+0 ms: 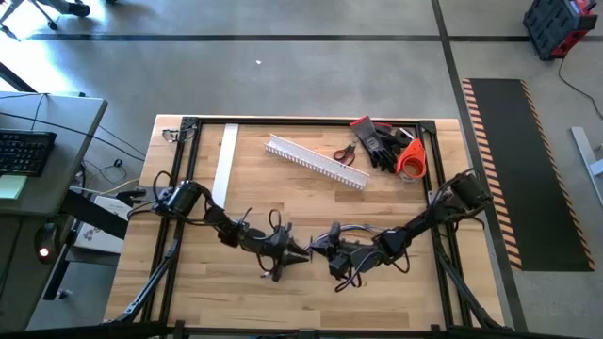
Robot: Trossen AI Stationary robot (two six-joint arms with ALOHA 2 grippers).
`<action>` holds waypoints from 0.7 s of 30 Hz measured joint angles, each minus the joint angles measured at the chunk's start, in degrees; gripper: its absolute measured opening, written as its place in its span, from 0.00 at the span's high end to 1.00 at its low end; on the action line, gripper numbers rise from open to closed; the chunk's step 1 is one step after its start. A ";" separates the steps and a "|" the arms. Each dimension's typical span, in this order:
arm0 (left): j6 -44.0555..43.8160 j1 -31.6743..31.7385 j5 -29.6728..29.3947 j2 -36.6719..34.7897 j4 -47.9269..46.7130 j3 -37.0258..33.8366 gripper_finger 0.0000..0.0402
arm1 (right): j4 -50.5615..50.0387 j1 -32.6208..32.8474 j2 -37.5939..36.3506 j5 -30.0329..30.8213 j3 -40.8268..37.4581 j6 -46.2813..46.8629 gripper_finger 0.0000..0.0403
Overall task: Ziptie cables
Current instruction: Wrap the black zip tie on the cable wires
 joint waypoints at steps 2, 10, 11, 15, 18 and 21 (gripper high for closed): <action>3.35 -0.39 -0.51 -2.11 -1.62 -1.17 0.83 | -0.01 -0.44 0.00 -2.75 0.00 0.05 1.00; 17.45 -1.70 -12.27 -12.07 -13.57 -3.68 0.83 | -0.01 -3.05 0.04 -13.82 0.00 0.47 1.00; 19.81 -1.63 -11.74 -12.14 -13.84 -3.42 0.83 | 0.02 -3.17 0.04 -14.38 0.00 0.46 1.00; 24.07 -0.34 -6.67 -12.14 -16.71 -0.94 0.78 | 0.12 -3.50 0.04 -14.96 0.00 -0.37 1.00; 24.26 0.58 -6.05 -12.14 -20.45 1.05 0.72 | 0.23 -3.50 0.04 -15.10 0.00 -0.24 1.00; 25.10 1.27 -4.41 -12.14 -23.96 3.05 0.69 | 0.27 -3.50 0.04 -15.05 0.00 -0.21 1.00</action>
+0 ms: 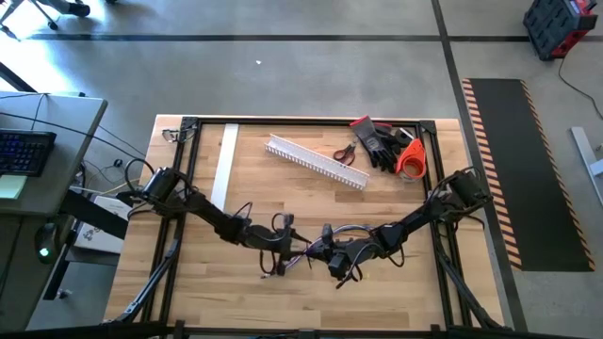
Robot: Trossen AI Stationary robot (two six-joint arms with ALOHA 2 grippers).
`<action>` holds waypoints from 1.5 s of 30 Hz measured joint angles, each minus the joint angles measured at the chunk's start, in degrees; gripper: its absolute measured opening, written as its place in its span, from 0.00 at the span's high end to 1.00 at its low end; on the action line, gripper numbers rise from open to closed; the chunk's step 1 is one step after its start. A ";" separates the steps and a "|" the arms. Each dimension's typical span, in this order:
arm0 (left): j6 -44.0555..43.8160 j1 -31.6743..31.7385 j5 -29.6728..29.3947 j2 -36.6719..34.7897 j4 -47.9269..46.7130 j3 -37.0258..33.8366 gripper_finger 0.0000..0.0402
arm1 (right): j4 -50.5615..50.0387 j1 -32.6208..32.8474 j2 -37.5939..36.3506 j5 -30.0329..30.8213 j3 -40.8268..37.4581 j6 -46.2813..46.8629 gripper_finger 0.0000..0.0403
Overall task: Ziptie cables
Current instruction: Wrap the black zip tie on the cable wires
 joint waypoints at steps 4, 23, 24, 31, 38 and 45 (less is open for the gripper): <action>1.04 0.25 3.95 0.00 -3.69 1.56 0.71 | 0.00 0.00 0.00 0.15 0.00 0.03 1.00; -3.54 0.31 4.30 0.13 -5.46 2.30 1.00 | -5.49 0.09 -0.26 4.78 0.06 9.74 0.87; -3.54 0.31 4.27 0.15 -6.02 2.66 1.00 | -6.47 0.09 -0.59 4.81 0.07 11.06 0.83; -3.94 0.07 2.14 0.13 -14.18 7.93 1.00 | -21.80 0.86 -6.96 7.40 -0.10 20.15 0.62; 0.56 -2.31 -8.02 -0.02 -23.48 14.62 1.00 | -41.93 1.03 -18.46 7.18 -0.11 39.61 0.61; 6.09 -5.50 -26.25 -0.02 -37.22 21.61 1.00 | -43.87 2.69 -25.00 6.84 -0.07 54.11 0.65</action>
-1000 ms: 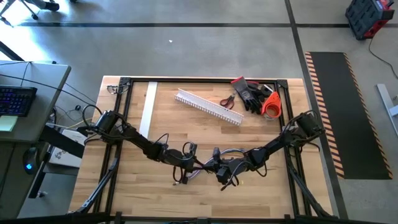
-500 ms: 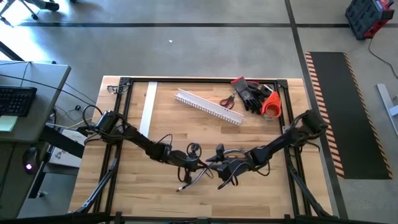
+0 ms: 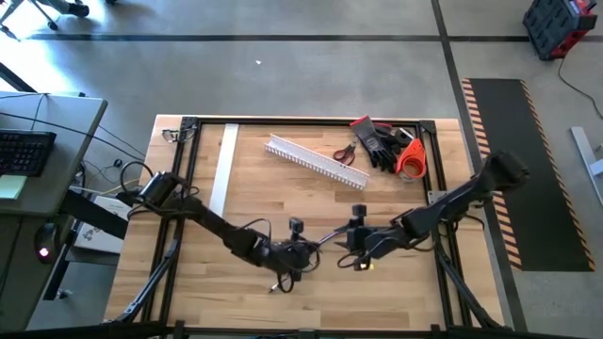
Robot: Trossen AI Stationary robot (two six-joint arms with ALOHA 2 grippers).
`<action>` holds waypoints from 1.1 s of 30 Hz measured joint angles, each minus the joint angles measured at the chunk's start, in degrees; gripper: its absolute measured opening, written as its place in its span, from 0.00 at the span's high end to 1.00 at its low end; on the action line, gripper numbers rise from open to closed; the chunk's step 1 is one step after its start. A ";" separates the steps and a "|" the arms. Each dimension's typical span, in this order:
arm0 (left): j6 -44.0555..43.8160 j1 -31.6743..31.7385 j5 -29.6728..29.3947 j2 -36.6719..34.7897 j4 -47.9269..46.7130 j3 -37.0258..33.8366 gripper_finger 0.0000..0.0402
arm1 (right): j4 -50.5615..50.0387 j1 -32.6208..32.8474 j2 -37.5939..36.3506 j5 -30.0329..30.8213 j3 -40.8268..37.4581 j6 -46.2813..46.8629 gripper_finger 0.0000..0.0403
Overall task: Ziptie cables
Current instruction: Wrap the black zip tie on the cable wires
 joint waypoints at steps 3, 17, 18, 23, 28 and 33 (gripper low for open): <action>1.40 -1.40 -6.16 0.00 -1.95 0.81 1.00 | 3.53 0.95 1.60 0.94 0.02 2.77 0.66; -4.89 -6.44 -15.33 4.11 -2.10 0.75 1.00 | 28.76 1.43 20.45 -2.34 0.02 7.01 0.66; -5.41 -6.43 -15.41 4.35 -1.95 0.75 1.00 | 30.41 1.30 21.40 -2.43 0.02 6.96 0.66; -7.06 -6.43 -15.54 4.42 -1.80 0.73 1.00 | 39.70 0.71 25.21 -1.48 0.04 4.38 0.66; -7.91 -6.43 -15.77 4.42 -1.47 0.70 1.00 | 41.68 -0.25 26.80 1.57 0.07 4.57 0.66; -8.13 -6.41 -15.65 4.42 -1.20 0.70 1.00 | 40.46 -0.46 26.91 6.28 0.07 5.68 0.68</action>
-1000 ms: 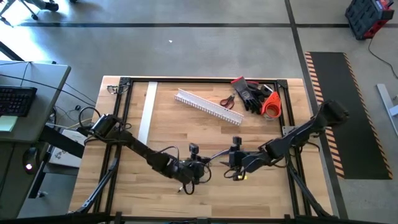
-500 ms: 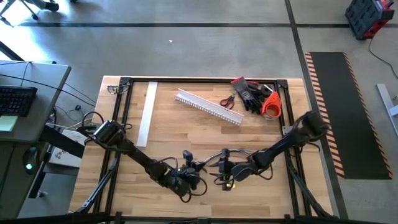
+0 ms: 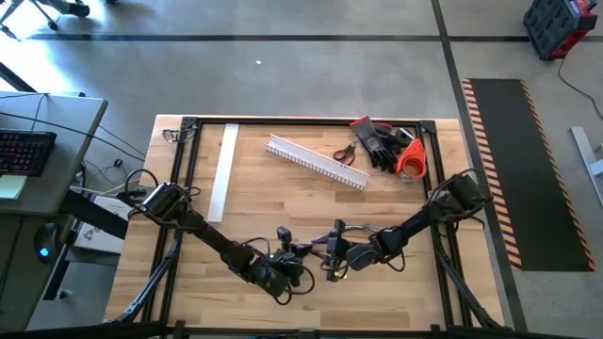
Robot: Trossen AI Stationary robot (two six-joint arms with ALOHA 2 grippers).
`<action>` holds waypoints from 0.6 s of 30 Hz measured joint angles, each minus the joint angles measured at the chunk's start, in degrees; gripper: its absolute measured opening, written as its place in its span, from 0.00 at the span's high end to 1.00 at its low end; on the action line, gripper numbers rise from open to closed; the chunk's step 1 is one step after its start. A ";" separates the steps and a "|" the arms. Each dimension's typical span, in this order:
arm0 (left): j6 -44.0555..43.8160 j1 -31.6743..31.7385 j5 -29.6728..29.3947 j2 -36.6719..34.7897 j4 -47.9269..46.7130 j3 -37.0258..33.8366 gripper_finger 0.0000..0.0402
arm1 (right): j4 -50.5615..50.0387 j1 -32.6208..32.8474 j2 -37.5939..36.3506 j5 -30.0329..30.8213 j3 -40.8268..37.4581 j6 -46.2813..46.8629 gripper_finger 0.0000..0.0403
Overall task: Ziptie cables
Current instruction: Wrap the black zip tie on the cable wires
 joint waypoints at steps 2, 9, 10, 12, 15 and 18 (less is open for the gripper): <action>-0.45 0.00 0.05 0.00 0.18 0.00 1.00 | -0.31 0.00 0.00 0.39 0.00 -0.49 0.73; -0.36 0.20 -0.40 -0.09 -1.10 0.00 0.95 | -1.24 0.08 0.00 1.48 0.00 -0.59 0.98; 0.21 0.22 -0.40 -0.10 -1.23 0.00 0.93 | -1.43 0.07 -0.01 1.74 0.00 -0.03 0.98; 1.03 0.22 0.26 -0.57 -1.45 -0.02 0.87 | -2.01 0.07 -0.04 1.86 0.00 0.80 0.99; 0.54 0.99 4.12 -2.24 -3.35 -0.02 0.78 | -2.32 0.16 -0.04 1.93 0.00 1.65 1.00; -0.80 1.76 7.76 -4.30 -6.63 -0.02 0.70 | -2.98 0.55 -0.04 3.00 0.00 2.40 1.00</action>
